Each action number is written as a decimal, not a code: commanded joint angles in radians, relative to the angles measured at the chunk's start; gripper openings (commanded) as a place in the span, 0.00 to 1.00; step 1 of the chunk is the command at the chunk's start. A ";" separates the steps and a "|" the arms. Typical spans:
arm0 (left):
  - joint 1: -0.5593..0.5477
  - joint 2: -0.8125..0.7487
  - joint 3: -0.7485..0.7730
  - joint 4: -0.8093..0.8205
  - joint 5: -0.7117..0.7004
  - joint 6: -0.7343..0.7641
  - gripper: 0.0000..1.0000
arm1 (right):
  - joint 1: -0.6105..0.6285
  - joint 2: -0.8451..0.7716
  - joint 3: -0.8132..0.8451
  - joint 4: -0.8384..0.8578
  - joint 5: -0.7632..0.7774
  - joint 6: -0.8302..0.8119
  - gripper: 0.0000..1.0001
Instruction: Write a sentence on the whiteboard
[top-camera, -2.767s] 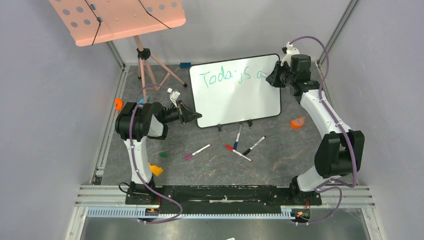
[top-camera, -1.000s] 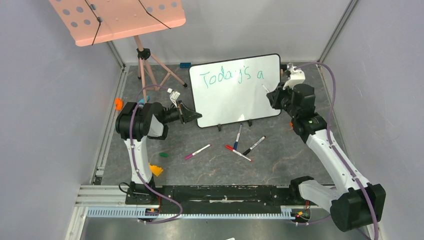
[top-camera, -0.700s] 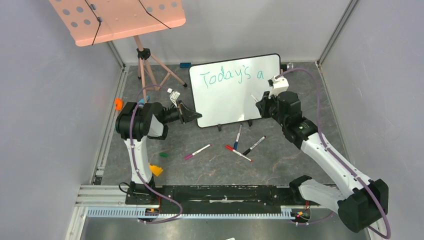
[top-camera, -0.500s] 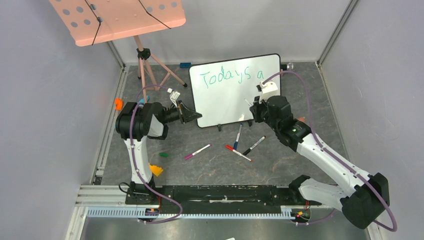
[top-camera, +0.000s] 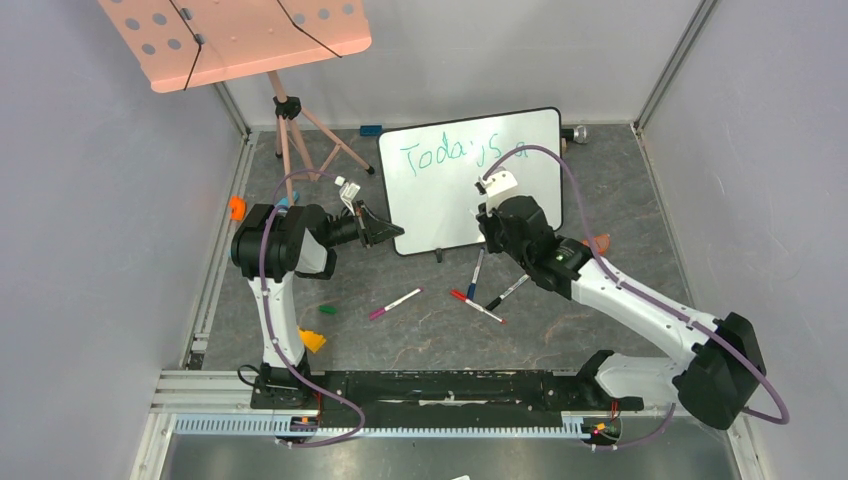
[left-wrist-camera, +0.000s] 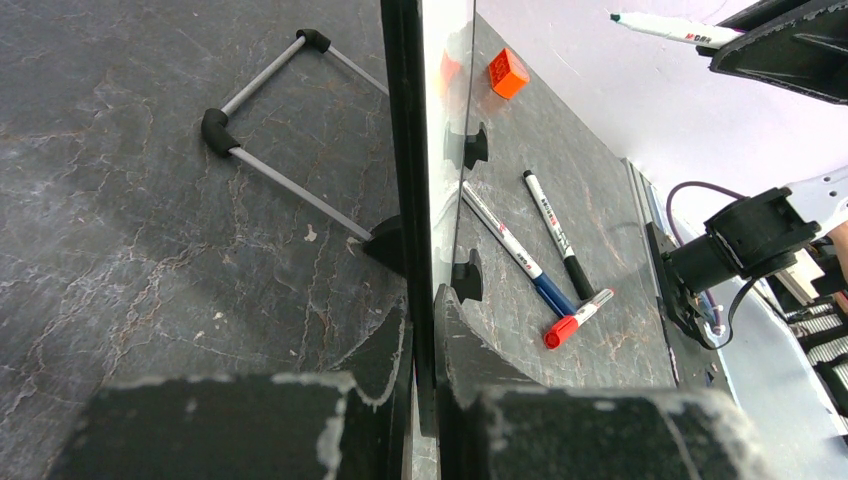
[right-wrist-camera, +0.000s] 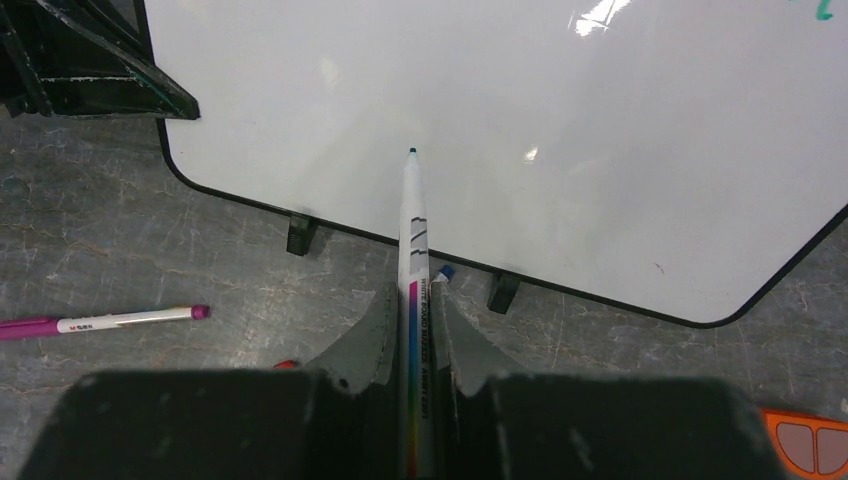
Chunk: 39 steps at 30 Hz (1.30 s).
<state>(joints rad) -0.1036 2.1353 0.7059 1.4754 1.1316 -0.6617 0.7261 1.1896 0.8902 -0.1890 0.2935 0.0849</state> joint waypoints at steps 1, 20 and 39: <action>-0.001 0.021 0.018 0.082 -0.005 0.048 0.02 | 0.018 0.039 0.077 0.051 -0.003 -0.001 0.00; -0.001 0.023 0.025 0.082 0.007 0.048 0.02 | 0.019 0.207 0.239 0.069 -0.052 0.025 0.00; -0.001 0.022 0.024 0.082 0.008 0.052 0.02 | 0.009 0.403 0.403 0.041 -0.025 0.059 0.00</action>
<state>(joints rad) -0.1036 2.1426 0.7128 1.4757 1.1370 -0.6621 0.7410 1.5799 1.2331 -0.1673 0.2523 0.1349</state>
